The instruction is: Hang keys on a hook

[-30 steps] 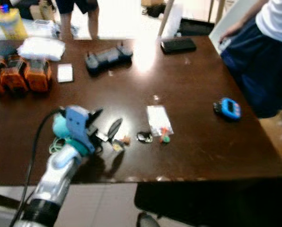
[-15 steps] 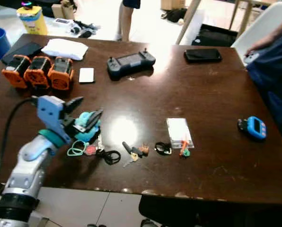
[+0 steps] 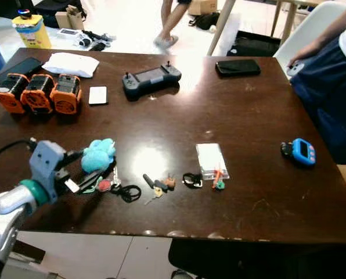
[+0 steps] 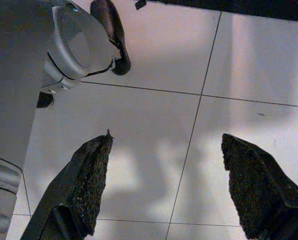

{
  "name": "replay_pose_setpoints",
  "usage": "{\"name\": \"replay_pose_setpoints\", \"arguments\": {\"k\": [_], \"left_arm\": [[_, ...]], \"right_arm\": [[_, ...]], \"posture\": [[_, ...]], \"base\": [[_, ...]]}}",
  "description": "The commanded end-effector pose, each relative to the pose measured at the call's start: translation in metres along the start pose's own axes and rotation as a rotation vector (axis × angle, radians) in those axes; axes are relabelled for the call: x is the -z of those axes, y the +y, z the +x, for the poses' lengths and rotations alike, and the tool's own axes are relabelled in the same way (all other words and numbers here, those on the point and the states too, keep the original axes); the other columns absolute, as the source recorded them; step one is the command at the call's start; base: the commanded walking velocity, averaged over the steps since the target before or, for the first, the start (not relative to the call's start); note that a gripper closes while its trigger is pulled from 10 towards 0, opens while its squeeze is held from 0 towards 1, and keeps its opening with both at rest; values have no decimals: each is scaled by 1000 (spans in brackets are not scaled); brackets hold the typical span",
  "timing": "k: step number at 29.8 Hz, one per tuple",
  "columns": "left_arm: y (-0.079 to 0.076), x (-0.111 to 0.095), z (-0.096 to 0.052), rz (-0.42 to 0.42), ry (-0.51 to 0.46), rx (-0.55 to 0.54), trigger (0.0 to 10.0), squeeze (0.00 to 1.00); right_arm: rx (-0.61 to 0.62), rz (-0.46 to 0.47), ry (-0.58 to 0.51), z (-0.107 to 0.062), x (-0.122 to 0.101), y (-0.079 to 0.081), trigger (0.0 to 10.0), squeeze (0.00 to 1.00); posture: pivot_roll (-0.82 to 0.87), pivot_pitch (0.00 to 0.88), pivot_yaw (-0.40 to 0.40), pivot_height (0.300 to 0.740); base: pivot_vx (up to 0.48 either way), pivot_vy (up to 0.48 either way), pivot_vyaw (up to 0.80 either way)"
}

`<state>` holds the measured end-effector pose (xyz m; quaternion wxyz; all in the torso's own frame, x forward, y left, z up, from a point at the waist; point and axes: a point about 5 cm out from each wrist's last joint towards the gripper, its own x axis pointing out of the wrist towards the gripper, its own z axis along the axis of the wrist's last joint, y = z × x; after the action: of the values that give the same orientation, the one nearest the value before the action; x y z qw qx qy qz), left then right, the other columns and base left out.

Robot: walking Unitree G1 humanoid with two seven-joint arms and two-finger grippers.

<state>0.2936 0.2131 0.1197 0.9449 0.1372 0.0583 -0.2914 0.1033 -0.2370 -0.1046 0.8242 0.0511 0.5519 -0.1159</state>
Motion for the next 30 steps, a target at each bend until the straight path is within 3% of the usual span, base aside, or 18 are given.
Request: {"name": "replay_pose_setpoints", "arguments": {"k": [1,7,10,16,29,30], "left_arm": [[2,8,-6,-26,38,10,10000,0],[8,13,-14,-31,96,30,10000,0],[7,20,-27,-51,185,124,10000,0],[5,28,-37,-49,255,181,10000,0],[-9,34,-31,-66,279,225,10000,0],[-18,37,-29,-55,303,264,0,0]], "right_arm": [[8,1,27,-1,8,-3,10000,0],[9,-2,28,-1,8,-3,10000,0],[13,-5,30,-1,8,-4,10000,0],[17,-8,34,-2,10,-5,10000,0],[21,-12,36,-2,11,-6,10000,0],[23,-12,37,-2,12,-6,10000,0]], "posture": [[-44,105,67,740],[-47,108,66,740],[-48,111,67,740],[-49,115,68,740],[-51,117,67,740],[-51,117,67,740]], "base": [[0,0,0],[0,0,0],[0,0,0],[0,0,0],[0,0,0],[0,0,0]]}}
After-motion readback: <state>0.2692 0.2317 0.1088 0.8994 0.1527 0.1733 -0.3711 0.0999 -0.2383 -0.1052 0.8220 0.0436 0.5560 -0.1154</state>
